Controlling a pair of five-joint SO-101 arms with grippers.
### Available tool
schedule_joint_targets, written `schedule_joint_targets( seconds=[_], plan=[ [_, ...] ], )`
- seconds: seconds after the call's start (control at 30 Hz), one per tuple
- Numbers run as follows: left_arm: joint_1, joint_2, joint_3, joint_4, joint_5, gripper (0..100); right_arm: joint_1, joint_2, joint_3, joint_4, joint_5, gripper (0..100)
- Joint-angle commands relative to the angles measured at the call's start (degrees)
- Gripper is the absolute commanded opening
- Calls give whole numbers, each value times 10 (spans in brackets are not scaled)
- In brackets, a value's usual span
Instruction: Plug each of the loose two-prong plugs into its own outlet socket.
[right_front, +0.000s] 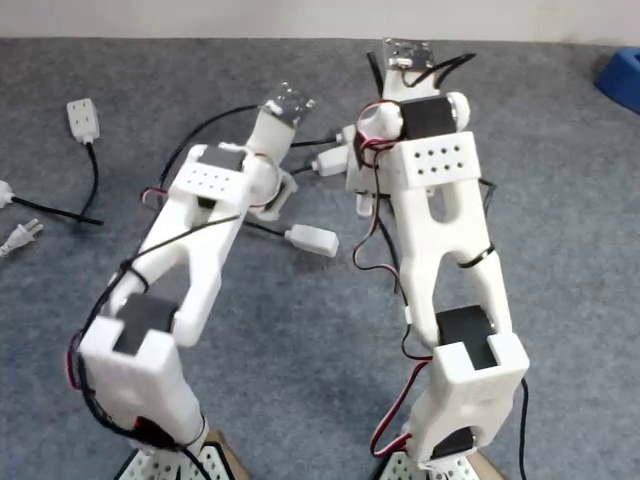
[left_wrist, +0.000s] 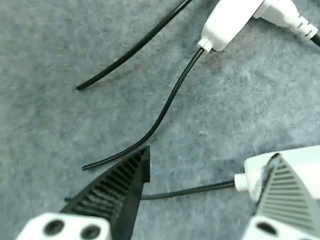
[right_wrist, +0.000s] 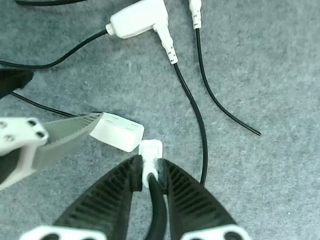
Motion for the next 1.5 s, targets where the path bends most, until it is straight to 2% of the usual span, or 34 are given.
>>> schedule_joint_targets(
  seconds=[0.0, 0.13, 0.37, 0.7, 0.87, 0.97, 1.13, 1.27, 1.47],
  plan=[
    [8, 48, -62, 11, 4, 354, -4, -7, -27, -3, 5, 6],
    [7, 70, -63, 11, 3, 350, -4, -7, -27, -3, 6, 6],
    [8, 41, -58, 69, 2, 255, -4, -6, -28, -4, 4, 6],
    [3, -96, 104, 60, 1, 271, -9, -4, -27, -5, -10, 6],
    [-59, -181, 172, 40, 1, 268, -29, -5, 28, -85, 0, 6],
    [-116, -244, 248, -3, 1, 269, -37, -5, 75, -139, -10, 6],
    [-209, -349, 375, -93, 2, 270, -36, -5, 127, -145, -104, 6],
    [-229, -378, 392, -96, 4, 270, -63, -10, 179, -111, -120, 6],
    [-225, -378, 393, -98, 6, 268, -110, -11, 179, -65, -134, 6]
  ],
)
